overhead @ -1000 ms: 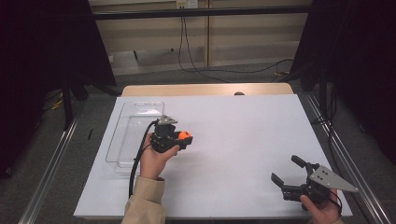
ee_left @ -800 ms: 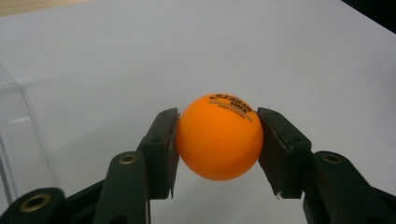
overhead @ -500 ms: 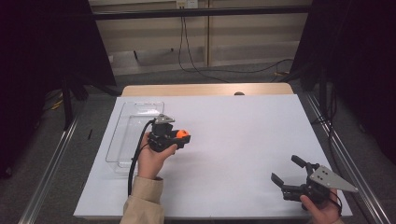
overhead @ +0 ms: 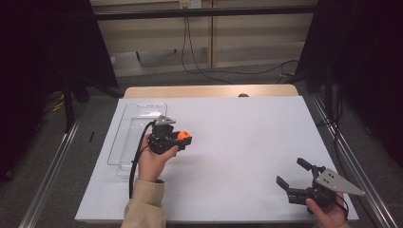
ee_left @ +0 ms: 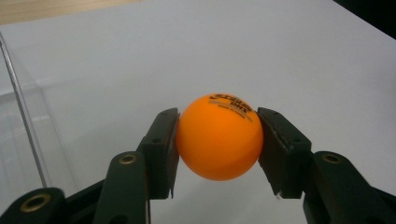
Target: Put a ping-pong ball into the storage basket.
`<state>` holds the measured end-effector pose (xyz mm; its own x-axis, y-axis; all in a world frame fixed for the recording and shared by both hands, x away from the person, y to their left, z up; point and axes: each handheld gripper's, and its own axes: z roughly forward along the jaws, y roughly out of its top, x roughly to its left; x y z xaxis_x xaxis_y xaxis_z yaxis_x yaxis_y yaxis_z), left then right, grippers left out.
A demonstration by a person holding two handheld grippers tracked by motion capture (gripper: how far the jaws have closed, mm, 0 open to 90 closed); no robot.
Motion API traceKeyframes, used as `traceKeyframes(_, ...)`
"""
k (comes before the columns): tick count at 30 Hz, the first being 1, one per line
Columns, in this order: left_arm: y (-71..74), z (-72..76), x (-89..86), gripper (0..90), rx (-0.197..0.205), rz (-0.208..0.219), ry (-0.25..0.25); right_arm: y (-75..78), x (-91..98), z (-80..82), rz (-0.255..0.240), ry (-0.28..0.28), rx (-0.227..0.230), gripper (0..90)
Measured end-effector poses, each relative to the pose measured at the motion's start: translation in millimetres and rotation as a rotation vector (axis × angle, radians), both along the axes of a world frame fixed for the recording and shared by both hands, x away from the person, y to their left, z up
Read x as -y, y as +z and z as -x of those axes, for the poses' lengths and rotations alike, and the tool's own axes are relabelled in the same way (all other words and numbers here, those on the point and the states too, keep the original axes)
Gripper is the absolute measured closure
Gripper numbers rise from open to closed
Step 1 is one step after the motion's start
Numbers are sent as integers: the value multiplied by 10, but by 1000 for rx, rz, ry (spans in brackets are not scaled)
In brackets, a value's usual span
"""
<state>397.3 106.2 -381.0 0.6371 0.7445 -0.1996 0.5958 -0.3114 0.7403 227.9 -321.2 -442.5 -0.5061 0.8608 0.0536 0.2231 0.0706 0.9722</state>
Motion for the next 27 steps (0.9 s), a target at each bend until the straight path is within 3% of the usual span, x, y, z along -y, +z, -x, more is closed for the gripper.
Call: traceKeyframes(27,59,2,-90,510,17,-1,30,0,2,2,3,0,2,28)
